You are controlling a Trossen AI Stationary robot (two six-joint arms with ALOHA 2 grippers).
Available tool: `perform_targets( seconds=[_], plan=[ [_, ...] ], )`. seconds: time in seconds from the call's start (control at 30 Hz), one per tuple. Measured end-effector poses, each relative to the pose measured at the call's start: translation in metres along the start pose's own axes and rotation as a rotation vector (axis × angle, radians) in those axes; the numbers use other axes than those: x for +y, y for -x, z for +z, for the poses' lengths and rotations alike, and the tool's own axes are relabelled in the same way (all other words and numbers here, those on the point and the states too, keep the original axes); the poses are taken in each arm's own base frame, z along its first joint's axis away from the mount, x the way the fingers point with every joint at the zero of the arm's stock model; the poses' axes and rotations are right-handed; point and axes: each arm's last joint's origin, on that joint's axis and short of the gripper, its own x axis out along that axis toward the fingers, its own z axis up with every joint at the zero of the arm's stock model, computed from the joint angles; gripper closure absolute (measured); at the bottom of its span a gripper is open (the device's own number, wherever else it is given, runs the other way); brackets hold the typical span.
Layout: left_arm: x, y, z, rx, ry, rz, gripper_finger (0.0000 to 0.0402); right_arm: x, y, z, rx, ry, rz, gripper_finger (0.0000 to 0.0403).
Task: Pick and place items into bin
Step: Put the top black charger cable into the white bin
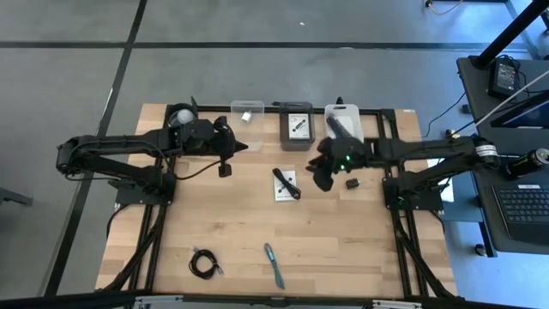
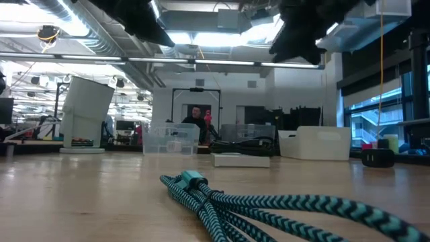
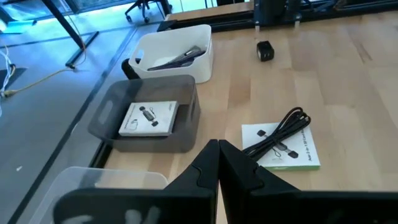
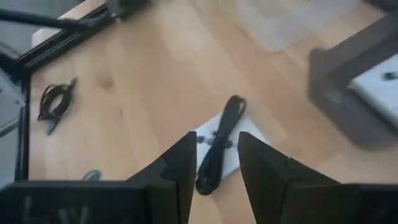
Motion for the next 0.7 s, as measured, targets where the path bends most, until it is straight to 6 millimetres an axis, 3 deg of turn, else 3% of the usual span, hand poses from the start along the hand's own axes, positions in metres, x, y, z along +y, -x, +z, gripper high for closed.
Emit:
perform_targets(
  seconds=[0.17, 0.33, 0.53, 0.7],
  plan=[
    [0.0, 0.0, 0.0, 0.0, -0.001, 0.0, 0.0398, -0.008, -0.002, -0.032, -0.021, -0.032, 0.042, 0.0281],
    [-0.001, 0.0, 0.0, -0.005, 0.052, -0.02, 0.04, -0.01, 0.011, -0.052, -0.037, -0.02, 0.098, 0.0281],
    [-0.009, 0.001, 0.003, -0.025, 0.175, -0.153, 0.04, -0.012, 0.028, -0.064, -0.062, 0.009, 0.147, 0.0281],
    [-0.025, 0.003, 0.006, -0.045, 0.167, -0.247, 0.0399, -0.015, 0.03, -0.065, -0.081, 0.041, 0.144, 0.0281]
  ],
)
